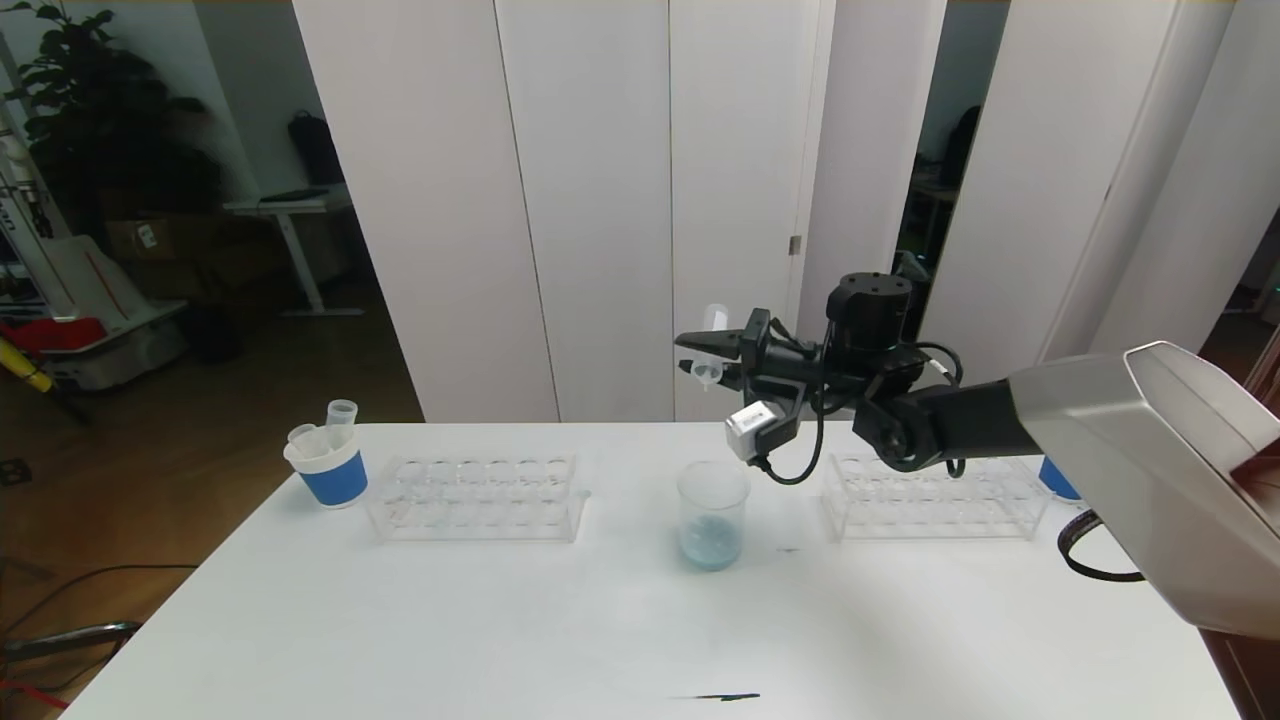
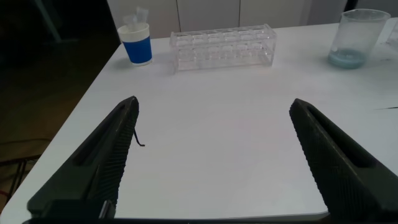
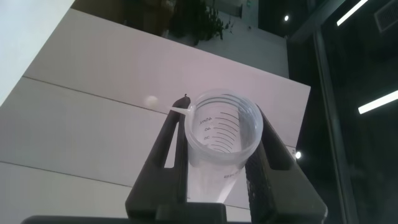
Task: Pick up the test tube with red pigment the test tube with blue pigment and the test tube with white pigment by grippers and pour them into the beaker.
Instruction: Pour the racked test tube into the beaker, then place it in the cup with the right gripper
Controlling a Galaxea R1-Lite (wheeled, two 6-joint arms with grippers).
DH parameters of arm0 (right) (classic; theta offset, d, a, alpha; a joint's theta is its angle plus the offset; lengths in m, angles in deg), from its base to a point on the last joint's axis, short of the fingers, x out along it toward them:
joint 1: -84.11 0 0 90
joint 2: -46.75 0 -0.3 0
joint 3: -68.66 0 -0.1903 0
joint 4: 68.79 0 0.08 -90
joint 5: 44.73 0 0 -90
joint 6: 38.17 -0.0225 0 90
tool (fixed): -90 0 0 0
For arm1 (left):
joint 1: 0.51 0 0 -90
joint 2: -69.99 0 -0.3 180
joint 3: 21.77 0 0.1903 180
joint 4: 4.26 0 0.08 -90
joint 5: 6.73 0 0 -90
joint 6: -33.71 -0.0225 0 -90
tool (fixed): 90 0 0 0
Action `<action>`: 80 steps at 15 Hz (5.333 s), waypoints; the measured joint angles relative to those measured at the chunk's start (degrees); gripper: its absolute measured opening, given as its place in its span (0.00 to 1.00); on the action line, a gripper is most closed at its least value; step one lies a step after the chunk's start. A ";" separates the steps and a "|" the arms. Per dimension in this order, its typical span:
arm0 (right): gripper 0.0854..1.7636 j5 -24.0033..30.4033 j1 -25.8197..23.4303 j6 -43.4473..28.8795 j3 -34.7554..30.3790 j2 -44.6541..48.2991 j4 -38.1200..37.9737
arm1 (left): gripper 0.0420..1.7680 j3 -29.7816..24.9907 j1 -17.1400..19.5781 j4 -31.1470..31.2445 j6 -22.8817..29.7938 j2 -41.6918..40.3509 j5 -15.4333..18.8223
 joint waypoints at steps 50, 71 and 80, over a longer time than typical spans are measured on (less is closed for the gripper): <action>0.30 -70.56 -36.93 -112.91 -28.66 17.05 9.53 | 0.98 0.00 0.00 -0.01 0.02 0.00 -0.01; 0.30 -70.45 -35.46 -124.27 -22.99 5.21 -1.18 | 0.98 0.00 0.02 -0.01 0.00 0.00 0.00; 0.30 -70.33 -35.52 -124.36 -23.02 5.12 -1.96 | 0.98 0.00 0.00 0.00 0.00 0.00 0.00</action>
